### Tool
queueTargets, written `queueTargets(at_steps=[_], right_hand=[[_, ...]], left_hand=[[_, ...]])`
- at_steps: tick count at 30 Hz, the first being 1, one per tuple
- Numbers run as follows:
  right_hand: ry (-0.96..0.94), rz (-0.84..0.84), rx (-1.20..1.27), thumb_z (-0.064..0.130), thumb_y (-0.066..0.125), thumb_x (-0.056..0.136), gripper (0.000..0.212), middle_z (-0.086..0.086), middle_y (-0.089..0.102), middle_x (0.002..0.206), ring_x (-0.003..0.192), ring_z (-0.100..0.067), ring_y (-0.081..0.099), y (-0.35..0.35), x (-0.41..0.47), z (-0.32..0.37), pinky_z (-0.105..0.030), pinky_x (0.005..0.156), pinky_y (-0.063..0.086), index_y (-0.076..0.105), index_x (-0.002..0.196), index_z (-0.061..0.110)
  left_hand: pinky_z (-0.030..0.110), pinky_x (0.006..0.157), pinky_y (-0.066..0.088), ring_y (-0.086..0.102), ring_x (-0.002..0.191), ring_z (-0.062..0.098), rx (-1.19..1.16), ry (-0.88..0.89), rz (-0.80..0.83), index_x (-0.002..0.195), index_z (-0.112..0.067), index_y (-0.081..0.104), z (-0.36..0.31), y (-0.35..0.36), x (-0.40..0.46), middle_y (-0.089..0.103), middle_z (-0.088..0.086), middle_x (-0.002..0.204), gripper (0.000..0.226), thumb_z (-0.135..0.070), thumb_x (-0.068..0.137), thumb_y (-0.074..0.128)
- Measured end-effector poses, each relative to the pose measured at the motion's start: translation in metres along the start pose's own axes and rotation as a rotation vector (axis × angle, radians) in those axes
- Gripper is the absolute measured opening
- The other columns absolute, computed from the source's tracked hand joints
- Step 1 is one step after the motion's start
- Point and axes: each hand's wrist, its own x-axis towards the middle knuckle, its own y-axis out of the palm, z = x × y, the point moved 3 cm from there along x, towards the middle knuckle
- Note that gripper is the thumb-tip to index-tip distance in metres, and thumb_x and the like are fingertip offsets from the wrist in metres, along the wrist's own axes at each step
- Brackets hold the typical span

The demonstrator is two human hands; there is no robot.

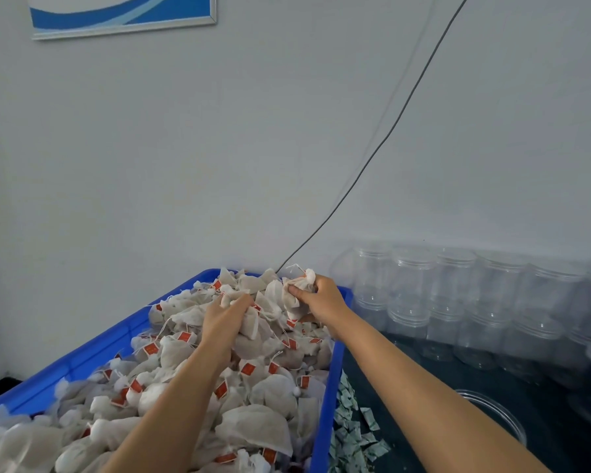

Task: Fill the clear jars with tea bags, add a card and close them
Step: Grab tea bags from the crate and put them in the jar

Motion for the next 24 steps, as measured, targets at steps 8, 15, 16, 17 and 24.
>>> queueTargets(at_steps=[8,15,16,17,24], right_hand=[[0.002,0.115,0.12,0.021,0.066,0.091,0.023,-0.001,0.066,0.099,0.088,-0.016,0.065,-0.002,-0.02,0.002,-0.034,0.066,0.061,0.059,0.112,0.013],[-0.039,0.058,0.175,0.021,0.065,0.091,0.01,-0.004,0.066,0.098,0.089,-0.02,0.066,-0.021,-0.035,0.02,-0.035,0.067,0.061,0.061,0.099,0.017],[-0.047,0.05,0.19,0.02,0.065,0.091,0.01,-0.004,0.067,0.097,0.088,-0.019,0.066,-0.026,-0.038,0.024,-0.035,0.067,0.061,0.061,0.099,0.016],[-0.052,0.039,0.2,0.02,0.066,0.091,0.011,-0.005,0.067,0.097,0.087,-0.019,0.067,-0.032,-0.041,0.028,-0.037,0.067,0.061,0.061,0.099,0.015],[-0.098,-0.066,0.239,0.02,0.066,0.09,0.018,-0.007,0.067,0.104,0.089,-0.019,0.067,-0.087,-0.074,0.054,-0.036,0.069,0.061,0.062,0.106,0.011]], left_hand=[[0.036,0.063,0.05,0.055,0.065,0.019,-0.427,-0.257,0.17,0.079,-0.009,0.055,-0.014,-0.009,-0.026,0.057,0.008,0.071,0.013,-0.016,0.09,0.059],[0.031,0.055,0.054,0.057,0.059,0.019,-0.631,-0.346,0.388,0.068,-0.012,0.053,-0.035,0.0,-0.047,0.056,0.005,0.066,0.015,-0.016,0.081,0.059],[0.029,0.051,0.054,0.059,0.053,0.019,-0.654,-0.344,0.397,0.065,-0.011,0.055,-0.039,0.003,-0.051,0.057,0.005,0.062,0.017,-0.016,0.081,0.06],[0.028,0.046,0.053,0.059,0.046,0.018,-0.691,-0.339,0.399,0.061,-0.01,0.056,-0.043,0.006,-0.055,0.057,0.004,0.057,0.02,-0.015,0.08,0.059],[0.019,0.044,0.048,0.053,0.046,0.011,-0.764,-0.187,0.486,0.048,-0.011,0.058,-0.07,0.036,-0.086,0.053,-0.001,0.055,0.017,-0.015,0.064,0.062]])
